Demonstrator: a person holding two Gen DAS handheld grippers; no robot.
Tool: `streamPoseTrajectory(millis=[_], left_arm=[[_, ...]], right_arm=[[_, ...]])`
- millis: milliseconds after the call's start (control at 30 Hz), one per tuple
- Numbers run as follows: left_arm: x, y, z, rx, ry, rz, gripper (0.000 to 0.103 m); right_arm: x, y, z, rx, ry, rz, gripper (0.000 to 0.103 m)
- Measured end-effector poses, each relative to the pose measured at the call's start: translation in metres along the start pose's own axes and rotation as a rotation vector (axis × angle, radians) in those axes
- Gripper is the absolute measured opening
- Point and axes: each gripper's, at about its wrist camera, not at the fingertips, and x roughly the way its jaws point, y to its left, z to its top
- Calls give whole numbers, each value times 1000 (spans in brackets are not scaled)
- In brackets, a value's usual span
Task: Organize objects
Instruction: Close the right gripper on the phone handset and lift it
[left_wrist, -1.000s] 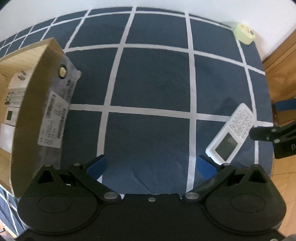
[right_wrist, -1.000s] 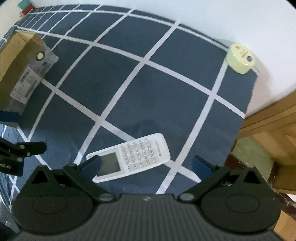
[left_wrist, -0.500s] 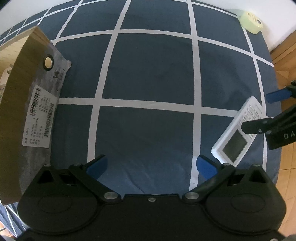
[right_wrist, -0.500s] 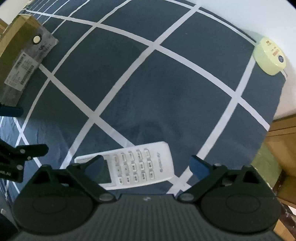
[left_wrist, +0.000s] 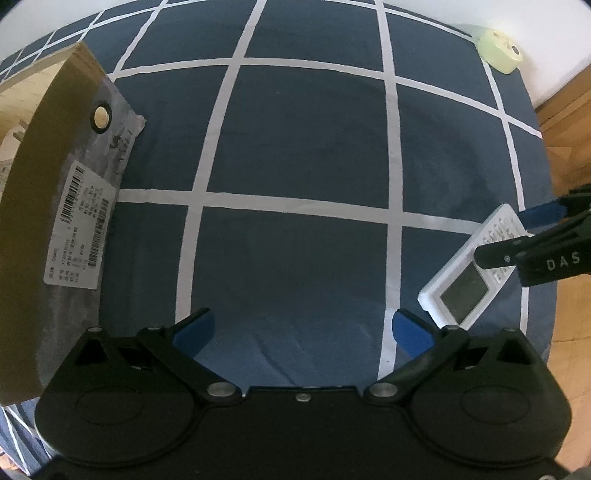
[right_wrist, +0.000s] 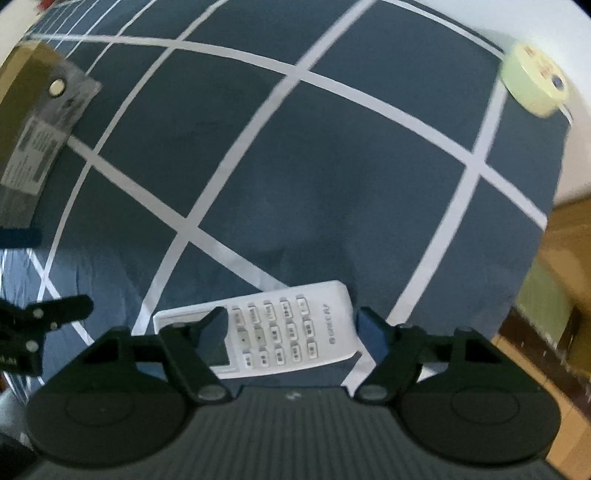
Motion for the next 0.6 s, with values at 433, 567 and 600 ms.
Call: streamPoseTrajectory(millis=[433,567,600], left_arm=[[8,0,-5,6,12,-47,103],[13,-3,-5,10,22,-60,103],[14,-4,-5,13,26,-65,103]], right_arm=[[-1,8,-36,398,-52,-20,76],[0,16,-45,502,-65,-23,76],[1,18,-46,516,-66,-22,76]])
